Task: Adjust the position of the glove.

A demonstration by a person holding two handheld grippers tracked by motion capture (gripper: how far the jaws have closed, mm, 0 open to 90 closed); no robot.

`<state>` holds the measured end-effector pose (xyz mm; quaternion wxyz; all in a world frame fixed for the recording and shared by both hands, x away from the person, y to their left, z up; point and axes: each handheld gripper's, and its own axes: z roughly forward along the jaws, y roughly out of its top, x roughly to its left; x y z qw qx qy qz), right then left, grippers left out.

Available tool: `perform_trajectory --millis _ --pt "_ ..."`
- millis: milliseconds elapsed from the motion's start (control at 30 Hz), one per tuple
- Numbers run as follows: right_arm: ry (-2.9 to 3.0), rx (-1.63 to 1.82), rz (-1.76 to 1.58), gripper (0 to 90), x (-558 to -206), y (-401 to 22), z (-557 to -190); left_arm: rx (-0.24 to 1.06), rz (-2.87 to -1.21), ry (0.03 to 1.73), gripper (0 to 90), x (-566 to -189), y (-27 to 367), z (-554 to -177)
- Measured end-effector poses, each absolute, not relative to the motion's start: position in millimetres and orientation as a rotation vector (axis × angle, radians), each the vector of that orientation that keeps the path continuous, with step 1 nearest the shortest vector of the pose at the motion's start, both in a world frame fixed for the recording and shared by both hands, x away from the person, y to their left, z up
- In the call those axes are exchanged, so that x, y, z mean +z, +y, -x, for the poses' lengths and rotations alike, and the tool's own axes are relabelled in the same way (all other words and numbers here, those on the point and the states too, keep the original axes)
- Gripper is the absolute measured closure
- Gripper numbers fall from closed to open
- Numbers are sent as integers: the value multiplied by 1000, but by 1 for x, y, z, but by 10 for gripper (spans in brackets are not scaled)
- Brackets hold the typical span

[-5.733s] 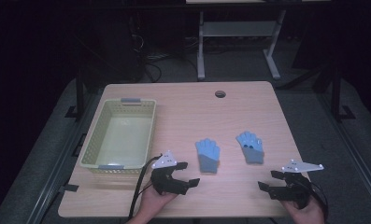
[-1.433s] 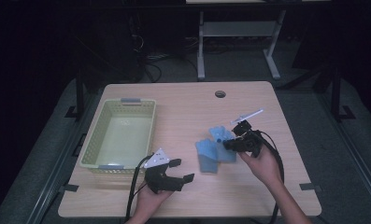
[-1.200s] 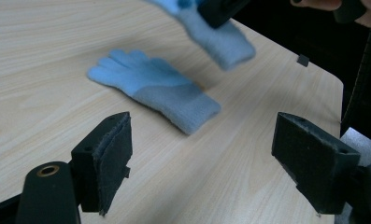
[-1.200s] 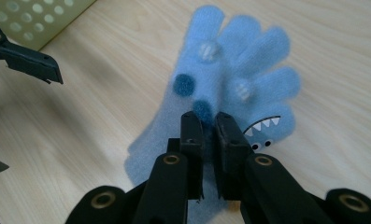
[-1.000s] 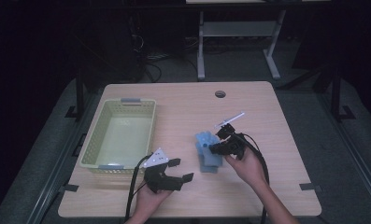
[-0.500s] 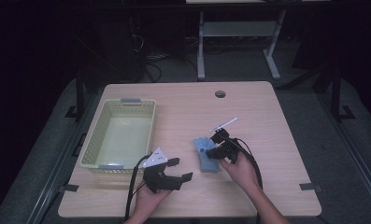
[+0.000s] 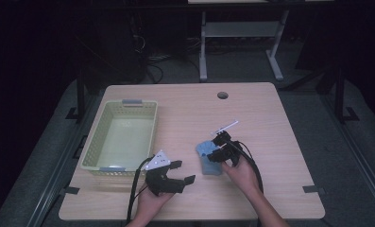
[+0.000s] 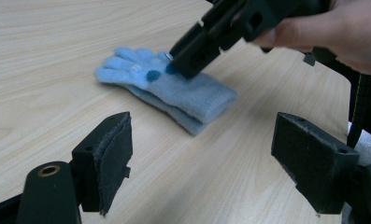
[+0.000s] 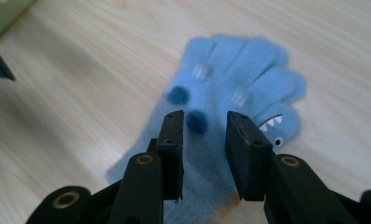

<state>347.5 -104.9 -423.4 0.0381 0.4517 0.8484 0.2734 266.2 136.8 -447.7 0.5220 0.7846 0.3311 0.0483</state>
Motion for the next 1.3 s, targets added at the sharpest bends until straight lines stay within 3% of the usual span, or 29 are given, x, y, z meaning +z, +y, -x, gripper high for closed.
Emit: perform_trajectory --millis 67,100,200,333,700,933,1300 --pt "2595 847 -1381 682 -421 -105 -347 111 -1881 799 203 -448 137 -266" --pt "2599 867 -1366 743 -419 -104 -346 107 -1878 800 204 -448 137 -267" --pt "2614 851 -1347 807 -423 -100 -346 110 -1889 791 203 -447 137 -266" --pt "2637 813 -1373 822 -436 -99 -351 98 -1894 799 215 -448 136 -266" --pt "2609 1034 -1416 589 -422 -126 -343 45 -1867 848 230 -450 130 -272" --pt "2530 1126 -1498 532 -421 -148 -336 3 -1875 901 253 -452 124 -281" --pt "2432 1335 -1688 434 -445 -175 -327 -182 -1828 1109 277 -462 106 -312"
